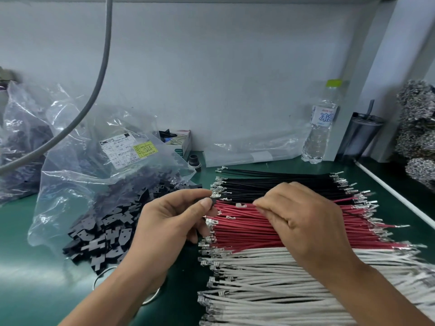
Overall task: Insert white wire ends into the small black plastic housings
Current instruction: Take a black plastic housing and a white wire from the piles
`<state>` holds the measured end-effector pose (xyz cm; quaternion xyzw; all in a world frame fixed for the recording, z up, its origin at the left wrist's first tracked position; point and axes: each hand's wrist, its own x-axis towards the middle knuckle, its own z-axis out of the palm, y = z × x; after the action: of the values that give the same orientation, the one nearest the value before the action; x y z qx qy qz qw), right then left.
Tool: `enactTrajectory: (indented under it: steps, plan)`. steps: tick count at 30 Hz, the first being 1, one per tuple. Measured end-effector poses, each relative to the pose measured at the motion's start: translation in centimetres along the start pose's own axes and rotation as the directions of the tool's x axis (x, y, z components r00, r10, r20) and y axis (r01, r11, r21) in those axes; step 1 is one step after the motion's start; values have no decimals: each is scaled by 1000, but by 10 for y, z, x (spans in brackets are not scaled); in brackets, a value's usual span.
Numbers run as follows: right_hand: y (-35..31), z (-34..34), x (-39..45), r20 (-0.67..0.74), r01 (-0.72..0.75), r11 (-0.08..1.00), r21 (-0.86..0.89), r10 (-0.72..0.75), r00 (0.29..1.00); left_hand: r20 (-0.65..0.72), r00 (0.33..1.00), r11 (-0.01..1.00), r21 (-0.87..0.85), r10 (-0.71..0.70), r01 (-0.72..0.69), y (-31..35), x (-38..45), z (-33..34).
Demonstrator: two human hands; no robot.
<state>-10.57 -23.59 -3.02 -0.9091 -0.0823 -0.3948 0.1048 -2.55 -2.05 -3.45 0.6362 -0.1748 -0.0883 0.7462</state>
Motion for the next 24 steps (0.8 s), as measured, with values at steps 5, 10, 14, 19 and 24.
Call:
enactTrajectory:
  steps: [5,10,14,19,24]
  plan:
    - [-17,-4,2,-82,42,993,112,-33,996,150,982,968,-205,-113,143,0,-3,5]
    - [-19,-5,2,-99,51,993,103,-41,994,220,963,943,-257,-154,210,0,-3,4]
    - [-17,-4,2,-108,23,991,132,-8,994,235,957,932,-278,-170,234,2,-2,4]
    - [-16,-3,2,-105,80,991,110,-69,992,238,953,923,-290,-187,254,4,-1,3]
    - [-17,-7,2,-78,169,986,15,-167,983,240,946,931,-241,-217,275,6,-2,1]
